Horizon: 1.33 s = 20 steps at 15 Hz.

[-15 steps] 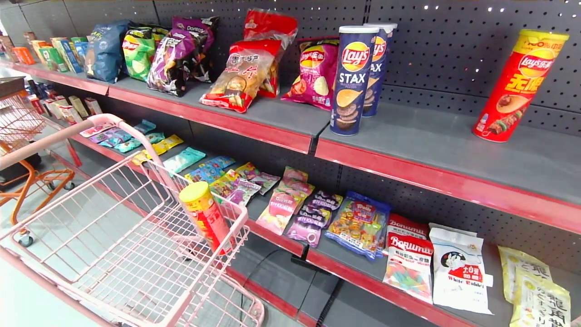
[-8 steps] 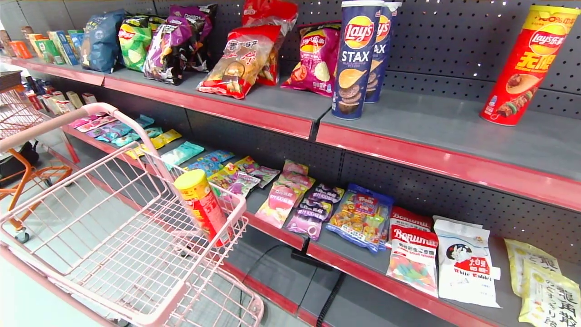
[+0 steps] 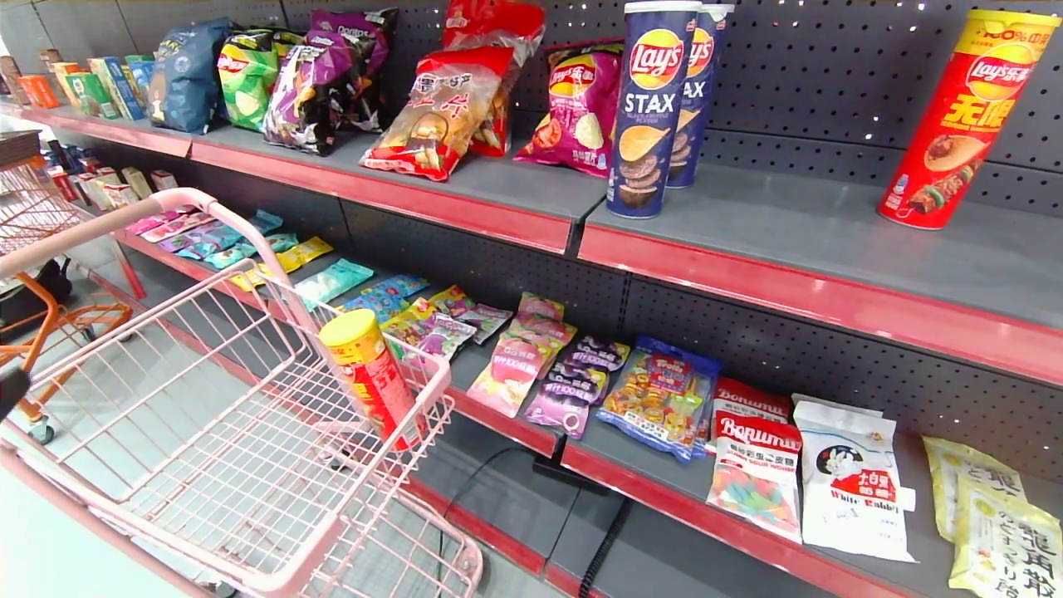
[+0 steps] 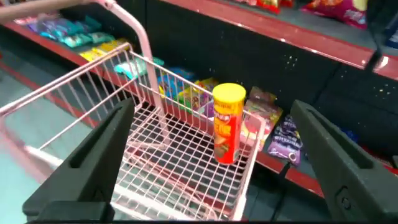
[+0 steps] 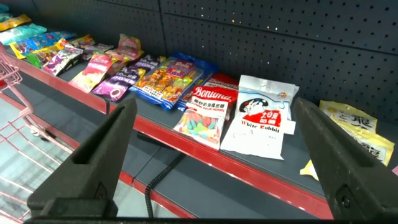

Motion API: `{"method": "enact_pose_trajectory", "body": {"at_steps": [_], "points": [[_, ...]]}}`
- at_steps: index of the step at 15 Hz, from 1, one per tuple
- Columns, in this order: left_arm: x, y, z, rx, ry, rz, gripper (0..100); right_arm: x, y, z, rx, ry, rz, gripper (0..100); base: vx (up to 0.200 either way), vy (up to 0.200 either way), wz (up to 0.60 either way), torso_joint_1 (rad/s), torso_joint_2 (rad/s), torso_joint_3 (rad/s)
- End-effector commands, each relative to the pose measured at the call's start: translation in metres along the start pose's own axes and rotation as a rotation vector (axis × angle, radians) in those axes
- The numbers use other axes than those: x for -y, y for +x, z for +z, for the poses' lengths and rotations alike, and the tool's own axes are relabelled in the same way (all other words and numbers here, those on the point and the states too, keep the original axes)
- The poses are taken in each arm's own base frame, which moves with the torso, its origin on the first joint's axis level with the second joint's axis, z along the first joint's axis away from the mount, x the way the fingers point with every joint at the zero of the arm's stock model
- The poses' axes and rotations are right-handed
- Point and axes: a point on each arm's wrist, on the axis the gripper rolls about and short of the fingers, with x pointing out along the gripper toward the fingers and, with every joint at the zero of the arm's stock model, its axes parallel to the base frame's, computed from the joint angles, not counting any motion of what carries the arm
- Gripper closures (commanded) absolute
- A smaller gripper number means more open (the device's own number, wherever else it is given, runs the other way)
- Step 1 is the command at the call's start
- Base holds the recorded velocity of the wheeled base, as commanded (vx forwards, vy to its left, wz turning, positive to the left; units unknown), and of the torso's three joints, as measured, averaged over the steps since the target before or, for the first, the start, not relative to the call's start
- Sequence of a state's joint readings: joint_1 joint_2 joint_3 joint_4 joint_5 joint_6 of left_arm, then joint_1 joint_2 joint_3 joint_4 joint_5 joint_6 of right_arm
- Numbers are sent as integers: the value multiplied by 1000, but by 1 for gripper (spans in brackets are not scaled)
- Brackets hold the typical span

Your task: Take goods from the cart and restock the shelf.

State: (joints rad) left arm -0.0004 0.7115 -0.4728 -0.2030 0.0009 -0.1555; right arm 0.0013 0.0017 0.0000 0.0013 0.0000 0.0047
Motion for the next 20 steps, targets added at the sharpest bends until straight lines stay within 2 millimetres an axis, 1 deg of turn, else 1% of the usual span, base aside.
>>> {"method": "enact_pose_trajectory", "body": {"at_steps": [1,2,3,4,5,7,9,11,13,14,17,18,20], "points": [[-12,137,-48,-326,-25,-44,0,0,0,0,0,0,0,0,0,0,0,0,0,0],[-22,152,-67,-392,-5,-83,0,0,0,0,0,-2,0,0,0,0,0,0,0,0],[-23,153,-69,-396,-3,-86,0,0,0,0,0,-2,0,0,0,0,0,0,0,0],[-47,187,-103,-424,91,-133,0,0,0,0,0,-2,0,0,0,0,0,0,0,0],[-50,199,-117,-409,124,-178,0,0,0,0,0,-2,0,0,0,0,0,0,0,0],[-49,214,-138,-418,121,-293,0,0,0,0,0,-3,0,0,0,0,0,0,0,0],[-39,225,-150,-428,124,-346,0,0,0,0,0,-3,0,0,0,0,0,0,0,0],[-33,238,-156,-417,132,-381,0,0,0,0,0,-5,0,0,0,0,0,0,0,0],[-29,253,-153,-386,144,-398,0,0,0,0,0,-5,2,0,0,0,0,0,0,0],[-22,260,-151,-366,150,-433,0,0,0,0,0,-5,2,0,0,0,0,0,0,0],[-9,269,-153,-354,158,-486,0,0,0,0,0,-6,3,0,0,0,0,0,0,0],[-4,276,-155,-349,164,-500,0,0,0,0,0,-6,3,0,0,0,0,0,0,0],[-2,282,-156,-339,169,-500,0,0,0,0,1,-6,3,0,0,0,0,0,0,0]]}}
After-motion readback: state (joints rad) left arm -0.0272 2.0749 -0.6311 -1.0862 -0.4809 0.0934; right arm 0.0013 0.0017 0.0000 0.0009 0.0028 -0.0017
